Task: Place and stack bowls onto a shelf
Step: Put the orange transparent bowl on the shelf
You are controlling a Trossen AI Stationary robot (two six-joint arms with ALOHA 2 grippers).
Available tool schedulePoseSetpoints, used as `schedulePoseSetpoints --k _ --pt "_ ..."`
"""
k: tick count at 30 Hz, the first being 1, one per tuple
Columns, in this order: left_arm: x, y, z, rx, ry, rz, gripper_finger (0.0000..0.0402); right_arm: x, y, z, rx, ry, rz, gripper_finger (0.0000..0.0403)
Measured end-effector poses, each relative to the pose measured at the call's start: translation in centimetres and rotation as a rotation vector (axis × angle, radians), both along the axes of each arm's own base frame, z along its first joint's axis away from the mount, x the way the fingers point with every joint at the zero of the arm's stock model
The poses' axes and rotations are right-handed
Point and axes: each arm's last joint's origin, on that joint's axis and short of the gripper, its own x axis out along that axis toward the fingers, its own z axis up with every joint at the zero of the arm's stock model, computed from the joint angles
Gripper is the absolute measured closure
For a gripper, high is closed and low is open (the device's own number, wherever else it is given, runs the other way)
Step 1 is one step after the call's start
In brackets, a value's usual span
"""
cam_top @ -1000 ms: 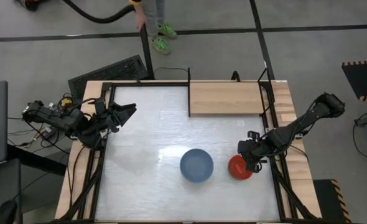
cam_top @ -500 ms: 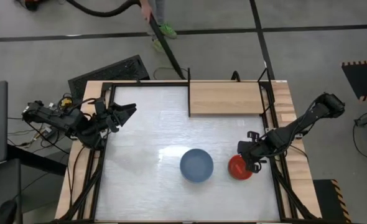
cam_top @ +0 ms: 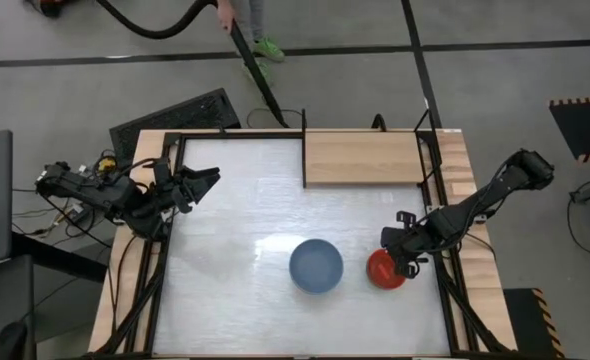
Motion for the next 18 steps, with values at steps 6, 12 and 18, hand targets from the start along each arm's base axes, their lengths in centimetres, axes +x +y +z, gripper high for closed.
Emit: schedulePoseSetpoints --k 6,12,18 --pt "0.00 0.00 0.00 -0.001 0.000 0.000 0.0157 -0.01 0.01 0.00 0.000 0.001 0.001 0.0318" --pt "0.00 0.00 0.00 -0.001 0.000 0.000 0.0157 -0.02 0.01 0.00 0.001 0.002 0.001 0.0336" --pt "0.00 0.00 0.00 -0.001 -0.001 -0.001 0.0157 -0.02 0.02 0.00 0.004 0.003 0.002 0.0384"
